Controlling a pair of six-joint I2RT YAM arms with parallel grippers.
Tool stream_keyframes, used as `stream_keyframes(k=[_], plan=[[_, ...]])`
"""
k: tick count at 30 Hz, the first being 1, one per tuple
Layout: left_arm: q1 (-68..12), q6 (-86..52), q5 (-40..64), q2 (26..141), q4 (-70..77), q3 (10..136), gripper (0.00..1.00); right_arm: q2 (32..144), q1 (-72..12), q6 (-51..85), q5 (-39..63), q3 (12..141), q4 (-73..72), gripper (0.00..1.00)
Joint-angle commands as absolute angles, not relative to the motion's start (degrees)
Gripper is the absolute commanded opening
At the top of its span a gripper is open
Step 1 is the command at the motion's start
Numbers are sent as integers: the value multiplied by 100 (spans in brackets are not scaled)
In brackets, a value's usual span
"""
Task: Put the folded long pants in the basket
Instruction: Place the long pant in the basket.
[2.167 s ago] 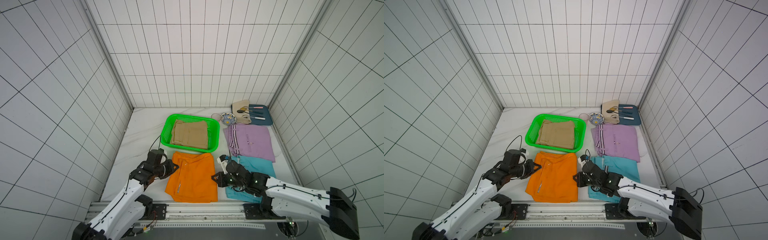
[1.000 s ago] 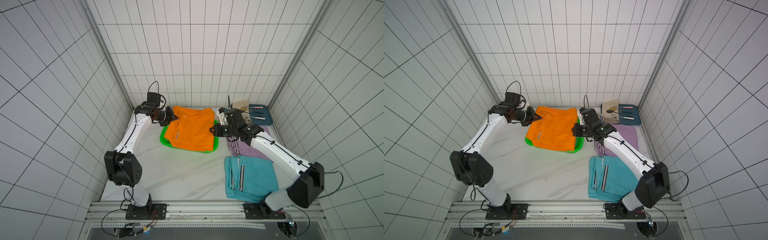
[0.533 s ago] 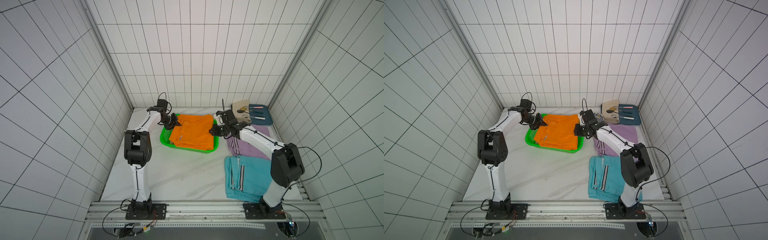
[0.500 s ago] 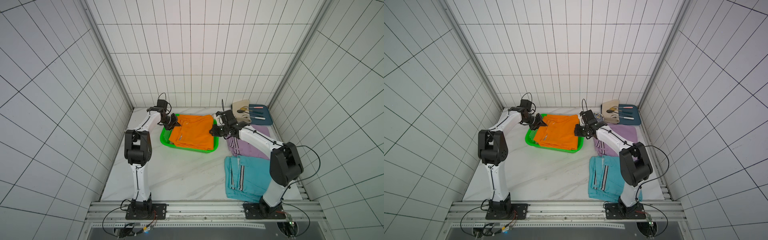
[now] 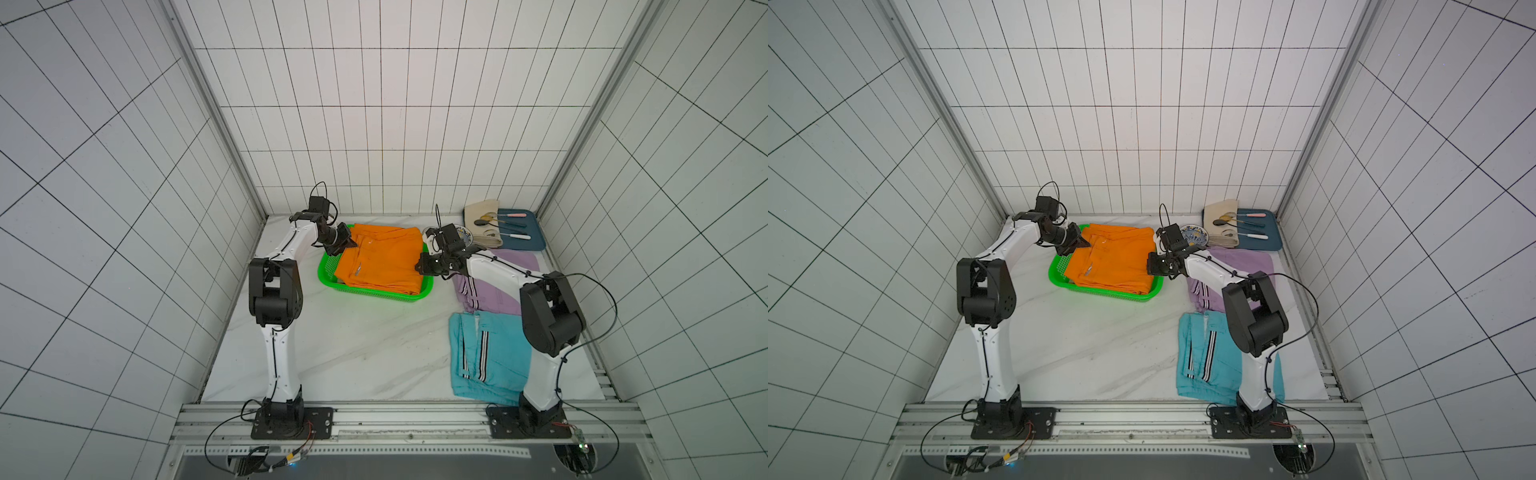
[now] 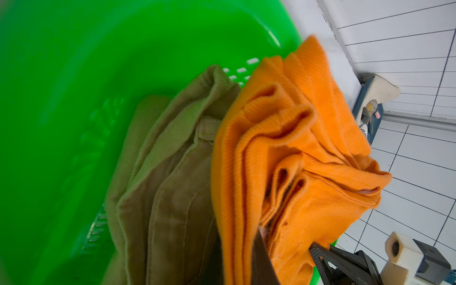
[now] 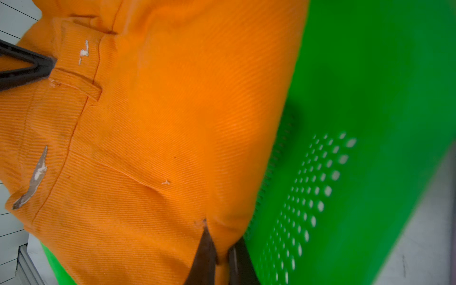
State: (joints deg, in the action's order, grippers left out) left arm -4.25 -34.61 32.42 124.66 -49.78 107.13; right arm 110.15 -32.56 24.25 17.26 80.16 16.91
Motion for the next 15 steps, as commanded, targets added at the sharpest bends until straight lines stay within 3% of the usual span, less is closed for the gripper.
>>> stream_keyframes(k=[1,10,13,15], plan=[[-313,-3411,3199,12642,-4562,10829,0,11021,-3186,2543,1482,8034,1819,0],[-299,-3431,3045,12582,-4544,10759,0,10761,-3194,2726,1267,7675,1884,0],[-298,-3466,2902,12514,-4536,10688,29,10660,-3213,2777,1234,7605,1940,6],[-306,-3506,2892,12436,-4536,10637,44,10564,-3217,2777,1172,7577,1991,21]])
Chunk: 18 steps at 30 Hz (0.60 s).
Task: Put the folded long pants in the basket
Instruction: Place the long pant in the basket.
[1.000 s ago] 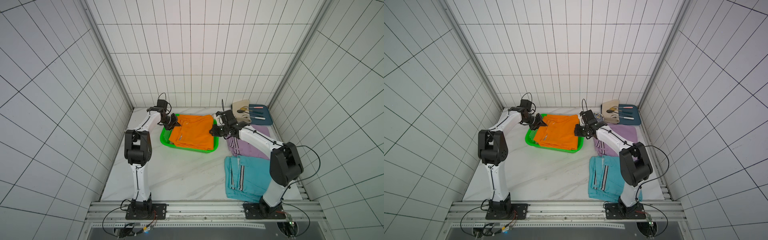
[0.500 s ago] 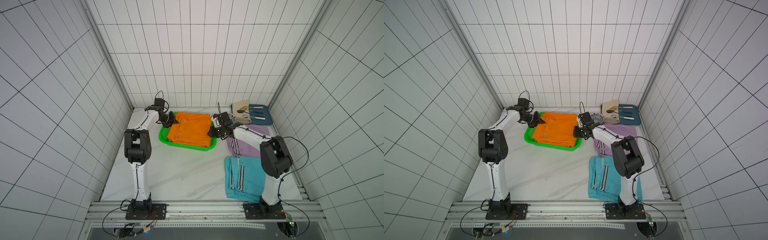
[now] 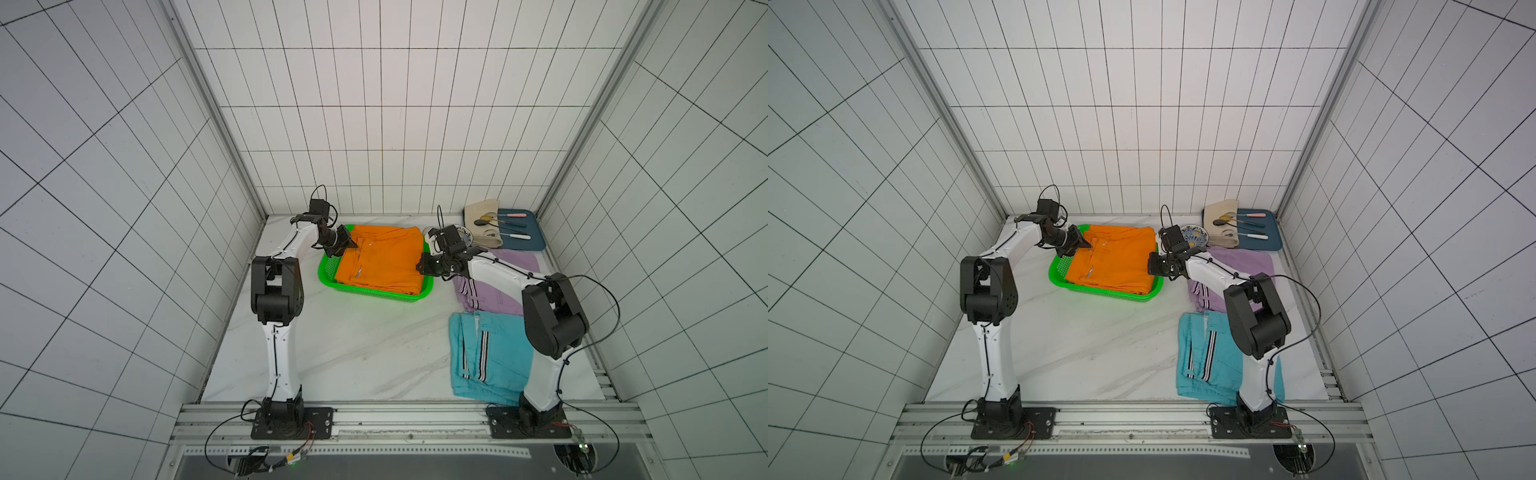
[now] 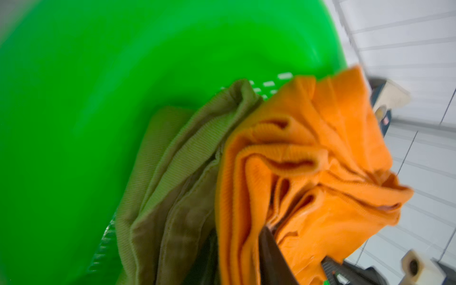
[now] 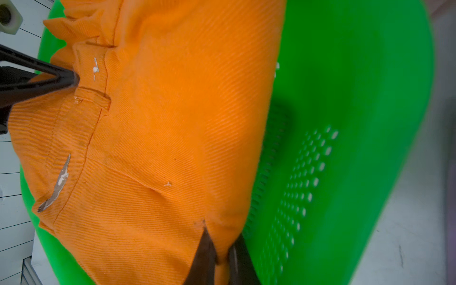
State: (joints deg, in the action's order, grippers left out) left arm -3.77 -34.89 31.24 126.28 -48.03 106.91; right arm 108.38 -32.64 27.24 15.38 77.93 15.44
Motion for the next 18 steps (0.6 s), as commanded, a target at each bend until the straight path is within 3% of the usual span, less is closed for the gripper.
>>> stream_keyframes(k=[1,4,6,10,13,18], plan=[[-308,-3570,2865,12347,-4536,10580,50,10477,-3222,2777,1092,7576,2039,28],[-366,-3821,2765,11811,-4366,10208,66,10023,-3226,2709,705,7592,2174,41],[-408,-4114,2828,11259,-3971,9758,66,9674,-3227,2616,398,7648,2210,45],[-689,-4731,2774,10063,-3093,8712,62,9436,-3252,2483,195,7907,2174,41],[-966,-4796,2592,9648,-3344,8524,49,9836,-3259,2369,218,8288,2183,36],[-1100,-5071,2906,9426,-3009,7536,49,11089,-3254,2136,340,9282,2419,29]])
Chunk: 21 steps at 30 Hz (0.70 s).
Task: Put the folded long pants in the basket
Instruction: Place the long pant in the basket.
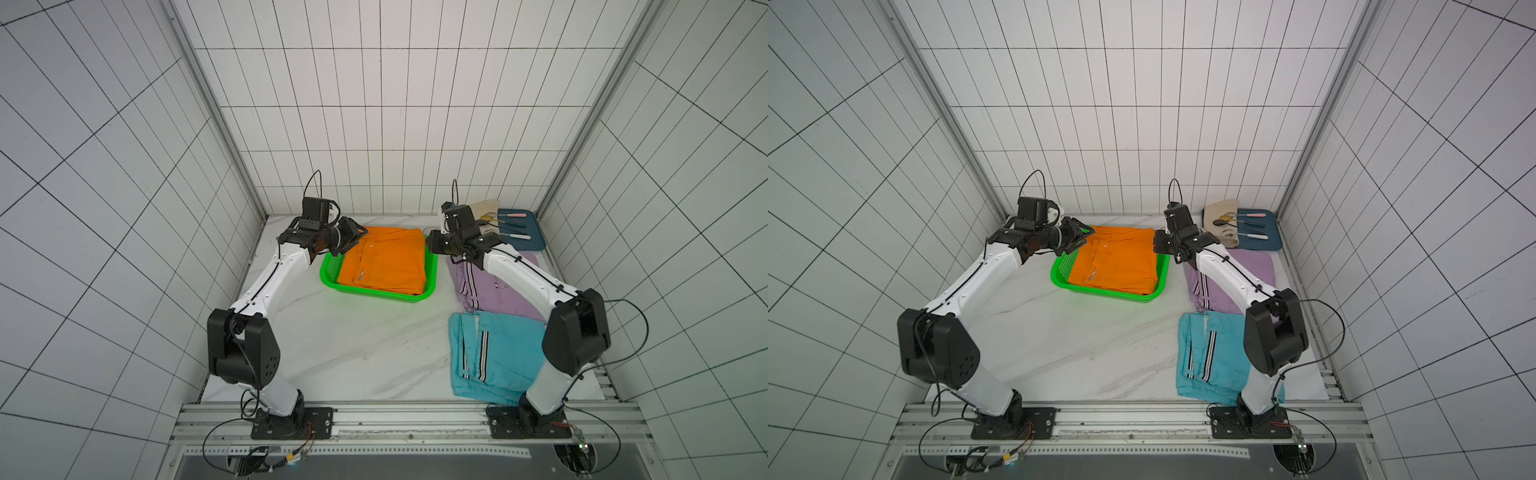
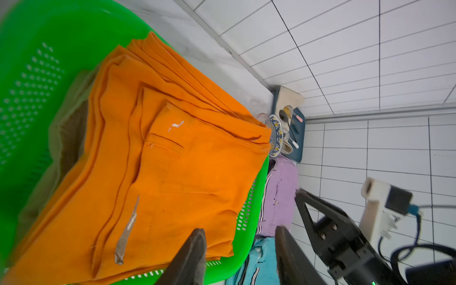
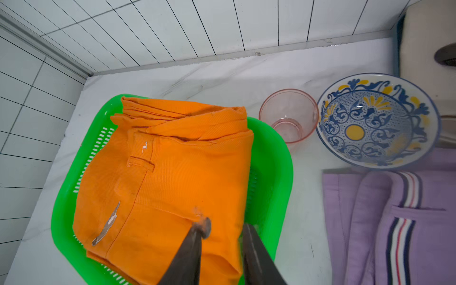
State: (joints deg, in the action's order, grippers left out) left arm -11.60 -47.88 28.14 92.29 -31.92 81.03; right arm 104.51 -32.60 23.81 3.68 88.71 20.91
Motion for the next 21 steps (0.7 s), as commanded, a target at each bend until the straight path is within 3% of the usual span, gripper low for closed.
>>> stream_keyframes(k=[1,7,12,16,21], plan=[[-1084,-5112,3047,9450,-2842,7321,50,11321,-3259,2106,334,9511,2482,27],[-1047,-4974,2828,9629,-2473,6782,50,12231,-3287,2115,230,10050,2615,20],[-897,-4844,3079,10233,-2258,6815,51,12676,-3276,2241,-56,10045,2854,20],[-601,-5058,3479,10497,-1892,6588,51,13194,-3278,2130,-97,10743,3532,20],[-423,-4869,2930,10159,-1865,6260,51,13576,-3291,1973,15,11395,3935,21]])
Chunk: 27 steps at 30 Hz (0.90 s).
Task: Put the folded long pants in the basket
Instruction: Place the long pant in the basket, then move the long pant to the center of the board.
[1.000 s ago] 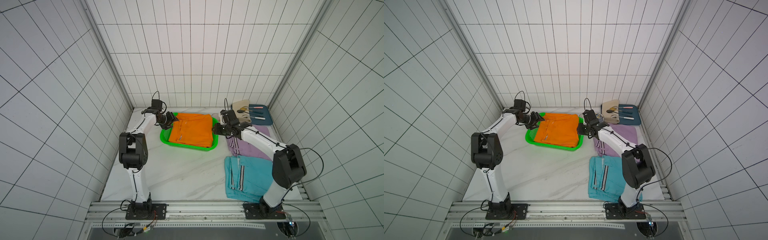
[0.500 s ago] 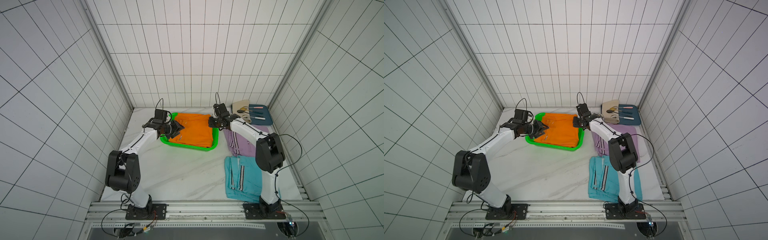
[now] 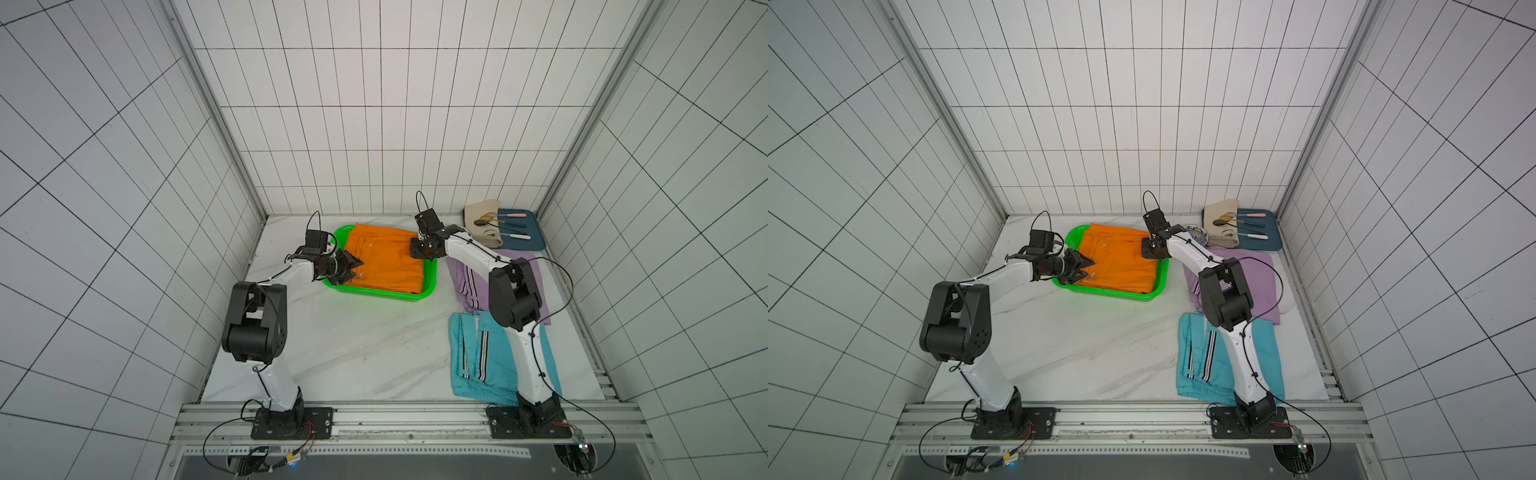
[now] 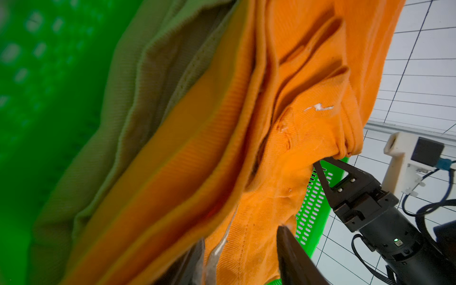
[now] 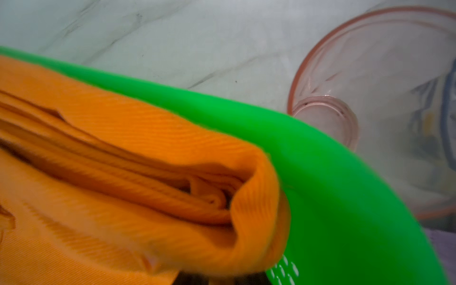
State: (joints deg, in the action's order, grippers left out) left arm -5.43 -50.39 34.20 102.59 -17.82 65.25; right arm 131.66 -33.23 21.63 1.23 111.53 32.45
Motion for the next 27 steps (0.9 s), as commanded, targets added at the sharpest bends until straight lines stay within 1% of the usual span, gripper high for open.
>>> stream_keyframes(k=[1,7,10,13,16,17,19,22,25,27], plan=[[-396,-4855,2942,10092,-1866,6240,51,13576,-3299,1939,6,11478,3986,21],[-403,-4745,2701,9616,-1864,6134,54,13109,-3343,1776,-85,11539,3946,31],[-381,-4733,2723,9429,-1860,6061,58,12780,-3348,1767,-149,11571,4031,36],[-407,-4726,2712,9059,-1842,5941,68,12183,-3357,1853,-158,11310,4047,42],[-558,-4679,2503,8330,-1907,5757,82,11226,-3356,2063,-172,10581,3842,53],[-670,-4652,2384,8024,-2003,5698,86,10723,-3357,2172,-158,10187,3680,57],[-975,-4655,2137,7468,-2281,5567,92,9739,-3340,2414,-77,9225,3162,64],[-1608,-5008,1983,6545,-2414,5089,93,8300,-3284,2753,220,7793,2388,72],[-2633,-5488,1650,5773,-2138,4324,94,6996,-3176,2981,580,6813,2171,76],[-3530,-5894,1250,5445,-1687,3754,94,6280,-3100,3001,776,6383,2201,80]])
